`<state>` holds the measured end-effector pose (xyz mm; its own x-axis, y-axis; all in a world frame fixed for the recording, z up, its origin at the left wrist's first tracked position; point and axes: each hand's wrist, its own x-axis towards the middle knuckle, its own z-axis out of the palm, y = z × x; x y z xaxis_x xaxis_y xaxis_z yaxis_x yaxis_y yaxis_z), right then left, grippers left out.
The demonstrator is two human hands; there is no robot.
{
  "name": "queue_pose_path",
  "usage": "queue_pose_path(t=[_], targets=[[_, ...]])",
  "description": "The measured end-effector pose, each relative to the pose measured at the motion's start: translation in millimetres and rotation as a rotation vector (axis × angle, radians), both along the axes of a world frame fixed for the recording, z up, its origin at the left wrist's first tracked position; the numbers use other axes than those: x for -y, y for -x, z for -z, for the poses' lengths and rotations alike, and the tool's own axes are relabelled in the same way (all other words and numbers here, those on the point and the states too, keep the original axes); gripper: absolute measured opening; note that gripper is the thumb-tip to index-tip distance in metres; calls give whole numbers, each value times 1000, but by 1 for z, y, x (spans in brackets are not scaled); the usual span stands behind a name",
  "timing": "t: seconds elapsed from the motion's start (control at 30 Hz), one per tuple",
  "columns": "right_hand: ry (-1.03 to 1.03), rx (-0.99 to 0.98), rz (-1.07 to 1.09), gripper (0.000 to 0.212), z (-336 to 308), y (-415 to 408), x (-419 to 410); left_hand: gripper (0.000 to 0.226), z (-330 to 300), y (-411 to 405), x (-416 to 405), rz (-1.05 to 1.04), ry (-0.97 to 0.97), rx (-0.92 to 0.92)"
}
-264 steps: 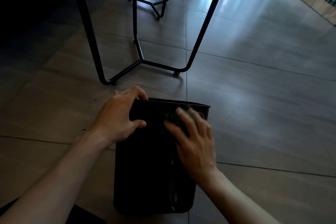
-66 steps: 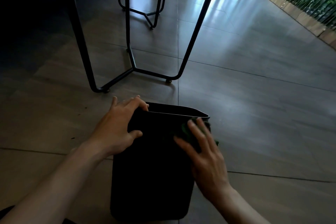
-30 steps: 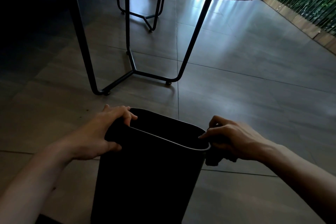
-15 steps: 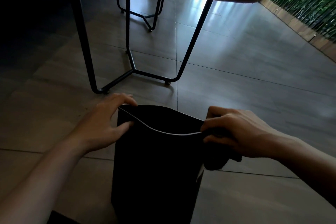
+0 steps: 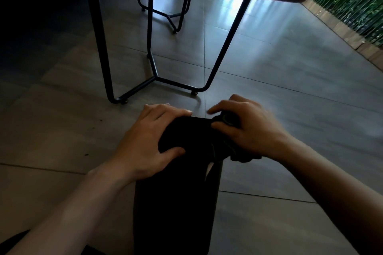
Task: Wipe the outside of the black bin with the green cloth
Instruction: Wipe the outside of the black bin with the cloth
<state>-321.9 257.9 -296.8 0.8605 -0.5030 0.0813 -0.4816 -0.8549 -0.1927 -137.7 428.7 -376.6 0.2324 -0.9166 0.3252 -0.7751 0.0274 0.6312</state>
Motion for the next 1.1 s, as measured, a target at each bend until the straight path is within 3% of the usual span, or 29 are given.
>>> queue_pose_path(t=[0.07,0.13,0.23,0.33,0.43,0.53,0.63,0.7,0.8,0.87,1.1], targets=[[-152,315,127,25,12,8,-8,75,4,-7,-2,-36,6,-5],[-179,600,227,18,29,16,-24,76,7,-11,-3,-53,6,-7],[-158,751,236,23,69,13,-58,75,8,-13,-1,-38,1,-1],[-173,690,211,46,107,9,-92,75,7,-13,0,-48,2,-6],[5,528,91,62,141,24,-120,75,7,-14,2,-68,6,-27],[221,429,-44,54,177,46,-148,75,5,-13,2,-66,2,-29],[302,431,-97,40,182,51,-148,75,2,-9,3,-56,-3,-49],[255,475,-8,46,165,41,-123,75,-1,-6,4,-64,-12,-54],[27,701,282,45,122,10,-79,74,-3,-2,4,-53,-24,-57],[-24,753,292,42,109,-7,-69,74,-4,0,5,-59,-24,-58],[298,378,-330,29,191,52,-145,73,0,-12,2,-135,-58,-104]])
